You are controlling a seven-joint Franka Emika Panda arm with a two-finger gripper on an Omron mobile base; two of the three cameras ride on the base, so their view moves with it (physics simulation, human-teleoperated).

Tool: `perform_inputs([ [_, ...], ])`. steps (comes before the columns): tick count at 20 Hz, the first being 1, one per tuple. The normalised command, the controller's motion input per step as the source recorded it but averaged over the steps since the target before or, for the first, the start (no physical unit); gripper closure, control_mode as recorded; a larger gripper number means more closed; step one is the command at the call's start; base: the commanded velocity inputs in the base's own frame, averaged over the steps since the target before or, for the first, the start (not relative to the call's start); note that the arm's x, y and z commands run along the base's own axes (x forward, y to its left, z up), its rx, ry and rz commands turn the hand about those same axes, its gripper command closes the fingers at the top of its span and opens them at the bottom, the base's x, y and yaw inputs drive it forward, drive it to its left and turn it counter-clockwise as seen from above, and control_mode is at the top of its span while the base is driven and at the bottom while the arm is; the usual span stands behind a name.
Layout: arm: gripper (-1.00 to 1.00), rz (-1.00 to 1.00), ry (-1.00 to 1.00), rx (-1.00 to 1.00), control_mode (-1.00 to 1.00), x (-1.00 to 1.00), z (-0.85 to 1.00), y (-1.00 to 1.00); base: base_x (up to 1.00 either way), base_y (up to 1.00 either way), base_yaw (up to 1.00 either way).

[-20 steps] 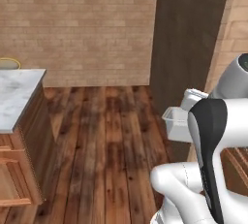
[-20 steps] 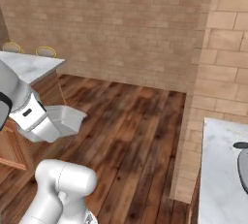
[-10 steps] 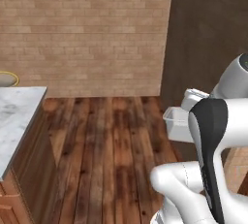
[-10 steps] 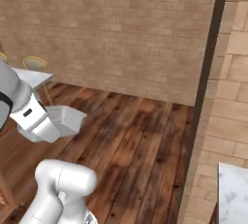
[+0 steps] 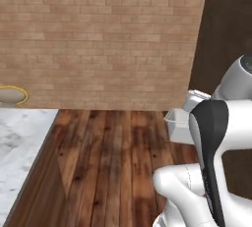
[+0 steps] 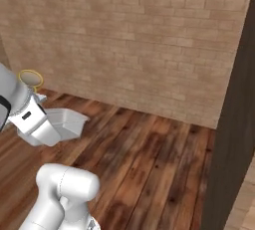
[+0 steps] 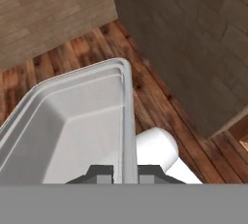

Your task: Retrieve the tupperware and aluminum foil from the cabinet and place them on the dining counter near the plate with steak and sweet potato to prepare for storing leftovers.

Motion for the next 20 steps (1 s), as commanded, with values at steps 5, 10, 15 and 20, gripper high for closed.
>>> perform_inputs([
  [5,1.00,0.00,0.00,0.00,1.00,0.00,0.00,0.00,1.00,0.00,0.31],
  [10,1.00,0.00,0.00,0.00,1.00,0.00,0.00,0.00,1.00,0.00,0.35],
  [15,1.00,0.00,0.00,0.00,1.00,0.00,0.00,0.00,1.00,-0.03,0.38],
  [20,1.00,0.00,0.00,0.00,1.00,0.00,0.00,0.00,1.00,-0.04,0.38],
])
